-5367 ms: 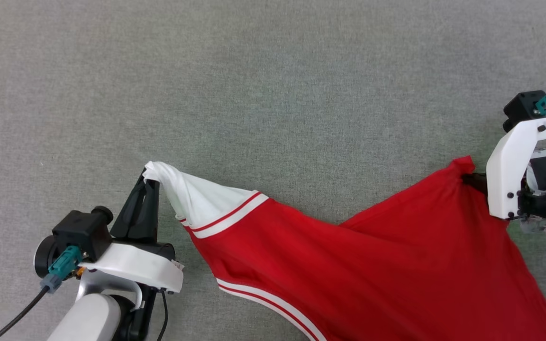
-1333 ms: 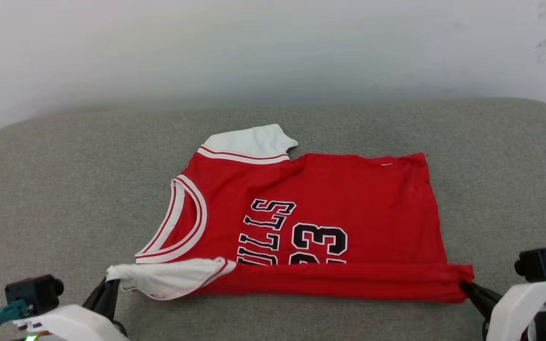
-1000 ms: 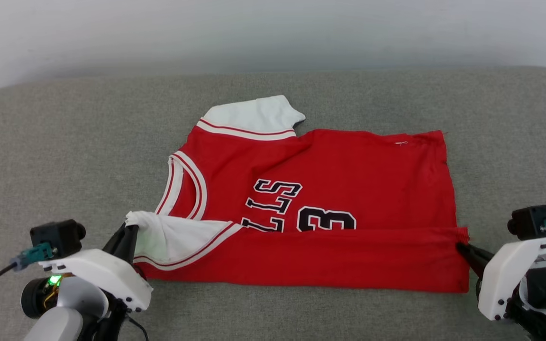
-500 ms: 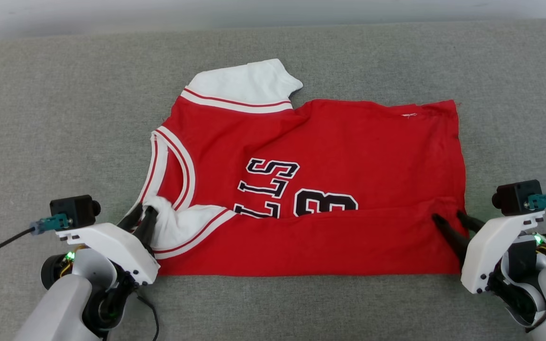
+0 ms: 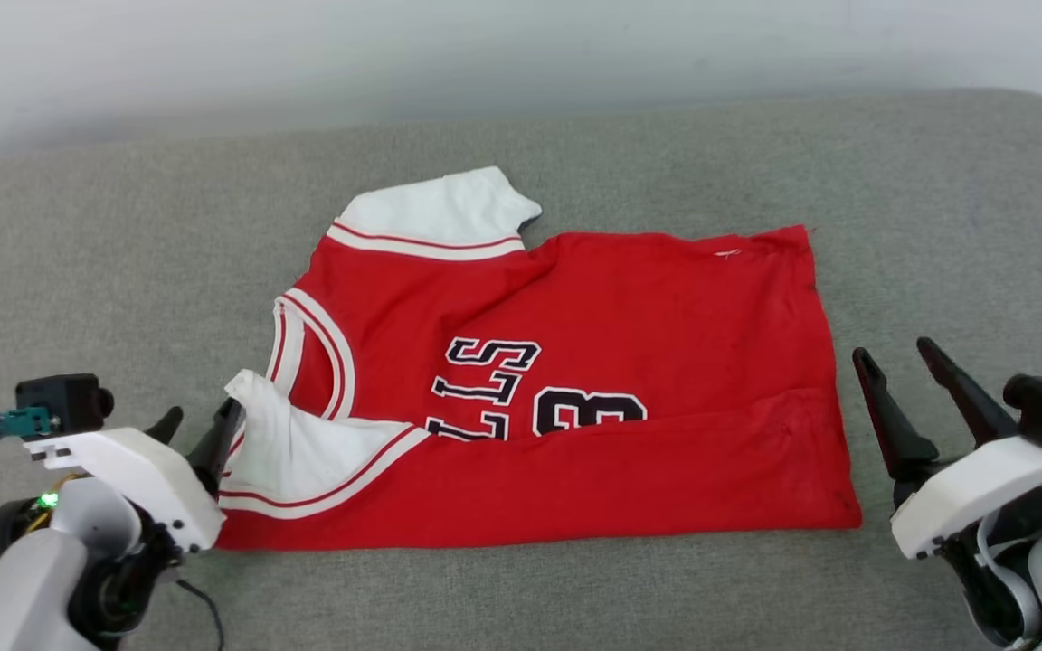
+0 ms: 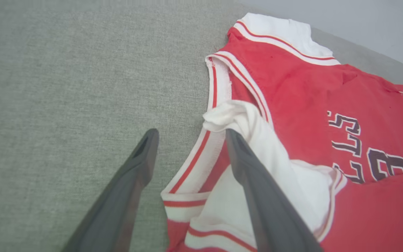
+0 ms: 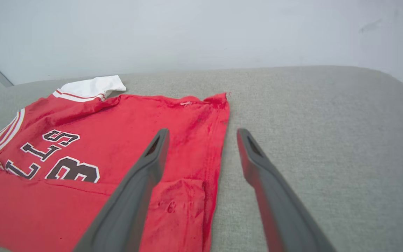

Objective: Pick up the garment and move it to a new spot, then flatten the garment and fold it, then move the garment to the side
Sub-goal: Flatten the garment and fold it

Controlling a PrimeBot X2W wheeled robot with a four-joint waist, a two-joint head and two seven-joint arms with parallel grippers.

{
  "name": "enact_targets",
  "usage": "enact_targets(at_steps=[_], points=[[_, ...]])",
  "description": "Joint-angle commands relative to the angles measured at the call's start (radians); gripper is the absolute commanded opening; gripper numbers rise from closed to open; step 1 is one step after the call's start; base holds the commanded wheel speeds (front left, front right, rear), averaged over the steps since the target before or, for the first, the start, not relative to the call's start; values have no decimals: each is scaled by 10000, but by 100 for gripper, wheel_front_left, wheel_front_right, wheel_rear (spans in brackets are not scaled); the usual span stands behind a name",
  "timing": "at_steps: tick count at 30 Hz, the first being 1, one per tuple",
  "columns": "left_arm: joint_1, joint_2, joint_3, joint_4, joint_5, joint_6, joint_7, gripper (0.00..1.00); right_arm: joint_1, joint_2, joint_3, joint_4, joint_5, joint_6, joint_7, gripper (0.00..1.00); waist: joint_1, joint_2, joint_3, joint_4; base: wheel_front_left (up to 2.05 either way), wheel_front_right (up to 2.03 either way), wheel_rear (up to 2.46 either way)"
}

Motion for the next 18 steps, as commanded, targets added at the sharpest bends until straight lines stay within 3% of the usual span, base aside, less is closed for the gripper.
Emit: enact_targets(at_steps=[1,11,18], points=[[195,300,68,-250,-93,84,275,100,269,139,-91,-179,-323,-7,-303,100,-1,0,-355,-151,0,0,0],[741,2276,-72,-1957,-802,172,3427,100,1394,835,-905,-1578,-1433,-7,-721,100,-1,0,-990,-380,0,0,0],[1052,2934,-293,-2678,-1327,498,5163,100,1827,1195,-1192,-2512,-1730,-7,-381,100,-1,0,-802,-623,0,0,0]])
